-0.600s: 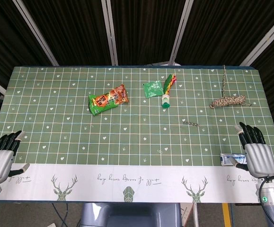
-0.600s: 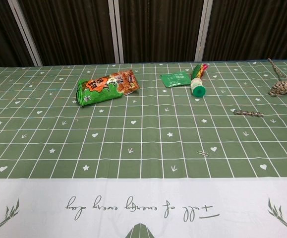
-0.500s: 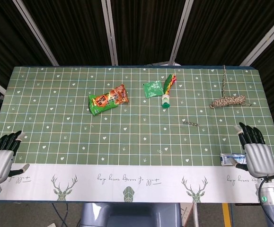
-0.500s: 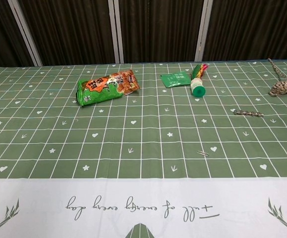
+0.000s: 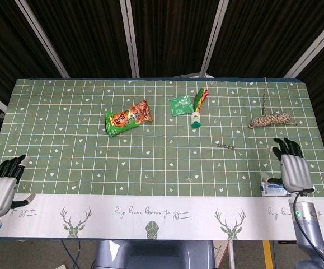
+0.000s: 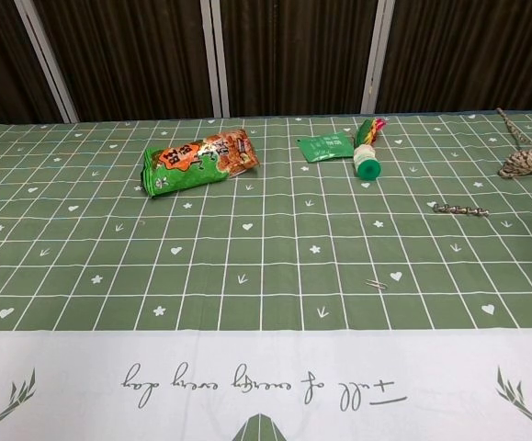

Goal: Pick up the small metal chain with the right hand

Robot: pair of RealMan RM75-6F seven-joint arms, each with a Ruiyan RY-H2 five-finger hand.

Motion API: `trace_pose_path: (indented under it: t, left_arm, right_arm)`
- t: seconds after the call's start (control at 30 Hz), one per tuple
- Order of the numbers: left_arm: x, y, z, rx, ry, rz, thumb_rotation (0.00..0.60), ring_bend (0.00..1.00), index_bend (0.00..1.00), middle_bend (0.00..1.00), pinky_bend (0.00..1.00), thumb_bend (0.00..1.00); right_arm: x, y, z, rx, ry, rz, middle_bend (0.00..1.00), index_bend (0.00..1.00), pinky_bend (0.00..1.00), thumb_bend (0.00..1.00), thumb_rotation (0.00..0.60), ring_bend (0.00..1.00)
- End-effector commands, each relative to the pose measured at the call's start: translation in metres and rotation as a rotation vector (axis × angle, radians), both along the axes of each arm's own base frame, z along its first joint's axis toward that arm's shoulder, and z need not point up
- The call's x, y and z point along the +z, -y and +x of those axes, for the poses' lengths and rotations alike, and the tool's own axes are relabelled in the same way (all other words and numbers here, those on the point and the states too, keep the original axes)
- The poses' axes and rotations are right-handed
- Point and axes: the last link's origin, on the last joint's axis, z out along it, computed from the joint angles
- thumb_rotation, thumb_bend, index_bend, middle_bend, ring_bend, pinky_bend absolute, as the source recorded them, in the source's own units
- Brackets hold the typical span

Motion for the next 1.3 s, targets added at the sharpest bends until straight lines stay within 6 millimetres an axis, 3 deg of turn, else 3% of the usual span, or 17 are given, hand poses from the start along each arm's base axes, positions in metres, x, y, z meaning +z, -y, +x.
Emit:
trace_pose_path:
  t: [0.03, 0.47, 0.83, 1.3]
  left_arm:
    - [0.0, 0.0, 0.0, 0.0, 0.002, 0.003, 0.6, 0.0, 0.0, 0.0, 0.0, 0.14]
    - [0.003, -0.004, -0.003, 0.011, 0.016, 0.008, 0.6, 0.0, 0.0, 0.0, 0.0, 0.14]
    - [0.0, -0.007, -0.004, 0.028, 0.037, -0.007, 0.6, 0.0, 0.0, 0.0, 0.0, 0.14]
    - [-0.004, -0.012, -0.004, 0.038, 0.051, -0.019, 0.6, 0.0, 0.0, 0.0, 0.0, 0.14]
  right_arm:
    - [-0.022, 0.027, 0.008, -0.01, -0.018, 0.023, 0.18, 0.41, 0.0, 0.14, 0.6, 0.0]
    - [-0.085, 0.081, 0.0, -0.118, -0.011, 0.078, 0.2, 0.46, 0.0, 0.2, 0.6, 0.0]
    - [-0.104, 0.11, -0.015, -0.174, -0.022, 0.069, 0.2, 0.48, 0.0, 0.22, 0.6, 0.0]
    - [-0.124, 0.121, -0.024, -0.188, -0.026, 0.076, 0.2, 0.49, 0.0, 0.22, 0.6, 0.0]
